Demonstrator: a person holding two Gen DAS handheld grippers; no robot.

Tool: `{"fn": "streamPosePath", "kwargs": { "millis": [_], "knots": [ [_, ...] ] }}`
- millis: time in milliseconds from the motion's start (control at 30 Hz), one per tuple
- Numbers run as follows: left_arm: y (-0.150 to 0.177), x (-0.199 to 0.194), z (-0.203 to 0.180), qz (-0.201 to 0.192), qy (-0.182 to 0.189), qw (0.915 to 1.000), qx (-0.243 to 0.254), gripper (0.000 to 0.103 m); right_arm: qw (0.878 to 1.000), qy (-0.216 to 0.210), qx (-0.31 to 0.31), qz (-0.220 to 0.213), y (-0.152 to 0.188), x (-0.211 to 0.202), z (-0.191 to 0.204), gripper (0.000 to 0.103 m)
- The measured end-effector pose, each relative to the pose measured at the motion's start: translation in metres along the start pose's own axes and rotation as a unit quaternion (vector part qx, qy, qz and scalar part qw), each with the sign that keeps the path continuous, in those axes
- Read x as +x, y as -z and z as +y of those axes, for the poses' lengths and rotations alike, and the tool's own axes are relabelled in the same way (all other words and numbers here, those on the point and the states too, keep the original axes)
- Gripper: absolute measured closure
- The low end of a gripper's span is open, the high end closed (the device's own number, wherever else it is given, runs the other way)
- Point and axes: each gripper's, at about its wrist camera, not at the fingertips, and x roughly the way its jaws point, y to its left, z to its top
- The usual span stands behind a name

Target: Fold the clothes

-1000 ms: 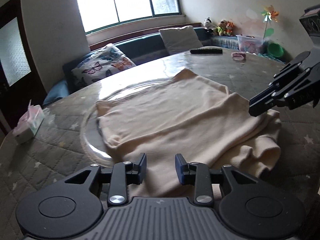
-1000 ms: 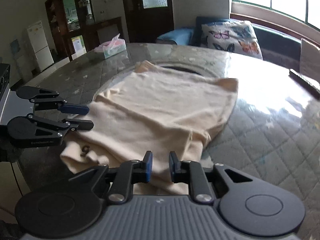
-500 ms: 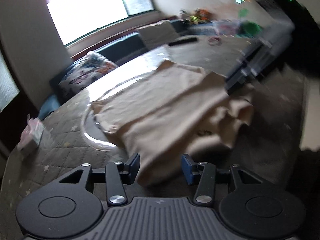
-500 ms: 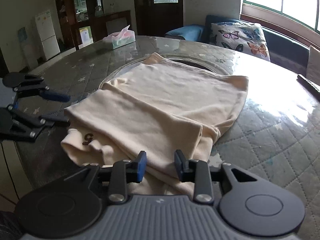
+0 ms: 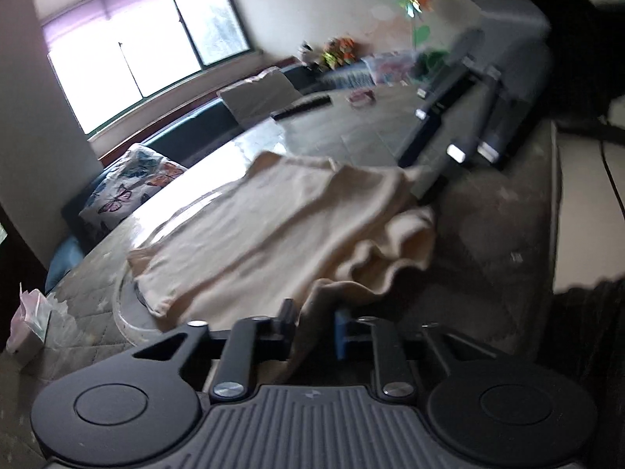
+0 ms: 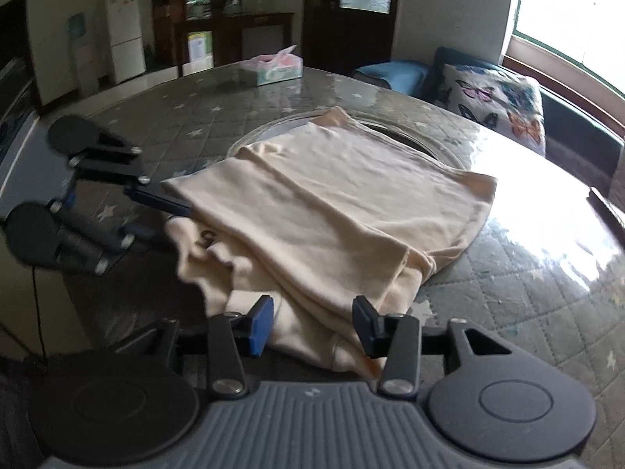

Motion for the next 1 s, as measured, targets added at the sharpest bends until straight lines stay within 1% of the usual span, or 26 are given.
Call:
{"fn": "streamPosePath", "kwargs": {
  "millis": [100,167,267,333,367,400,433,467,500,567,633,667,767,833,1000],
  "knots": [
    [-0.013,0.002,0.019,-0.011,-0.003,0.9989,-0.046,0.093,0.999,-0.006,-0.032,-0.003,0.001,-0.002,0.008,0.042],
    [-0.021,0.006,0.031,-0.019,-0.004,0.9973,-0.071,0.093,0.999,0.001,-0.054,-0.006,0.002,0.001,0.015,0.037],
    [-0.030,0.013,0.042,-0.021,0.000,0.9953,-0.095,0.093,0.996,0.014,-0.082,-0.016,0.001,0.011,0.023,0.037],
    [-0.031,0.017,0.046,-0.016,-0.003,0.9945,-0.103,0.093,0.996,0.022,-0.087,-0.021,0.000,0.020,0.023,0.040],
    [-0.031,0.018,0.046,-0.013,-0.003,0.9944,-0.105,0.093,0.995,0.026,-0.089,-0.022,-0.001,0.025,0.023,0.043],
    [-0.030,0.017,0.046,-0.011,-0.002,0.9943,-0.106,0.093,0.996,0.029,-0.086,-0.020,-0.002,0.030,0.022,0.054],
    [-0.029,0.016,0.045,-0.009,-0.002,0.9944,-0.105,0.090,0.997,0.024,-0.076,-0.016,-0.004,0.034,0.019,0.061],
    [-0.026,0.015,0.044,-0.006,-0.004,0.9947,-0.103,0.089,0.998,0.014,-0.063,-0.013,-0.006,0.036,0.015,0.074],
    [-0.024,0.013,0.043,-0.003,-0.007,0.9950,-0.100,0.089,0.999,0.003,-0.049,-0.011,-0.007,0.037,0.011,0.081],
    [-0.018,0.007,0.039,0.003,-0.015,0.9958,-0.090,0.079,1.000,-0.011,-0.026,-0.013,-0.011,0.037,0.003,0.085],
    [-0.011,0.002,0.035,0.008,-0.024,0.9963,-0.082,0.063,1.000,-0.022,-0.005,-0.019,-0.016,0.033,-0.003,0.087],
    [-0.007,0.000,0.033,0.012,-0.028,0.9965,-0.078,0.061,0.999,-0.027,0.005,-0.022,-0.018,0.031,-0.006,0.088],
    [0.004,-0.004,0.027,0.025,-0.040,0.9969,-0.062,0.060,0.998,-0.040,0.034,-0.032,-0.025,0.026,-0.015,0.090],
    [0.010,-0.003,0.024,0.034,-0.049,0.9971,-0.048,0.056,0.997,-0.041,0.043,-0.039,-0.029,0.023,-0.018,0.090],
    [0.019,0.004,0.018,0.038,-0.078,0.9962,-0.005,0.057,0.996,-0.038,0.053,-0.054,-0.037,0.017,-0.021,0.091]
  ]
}}
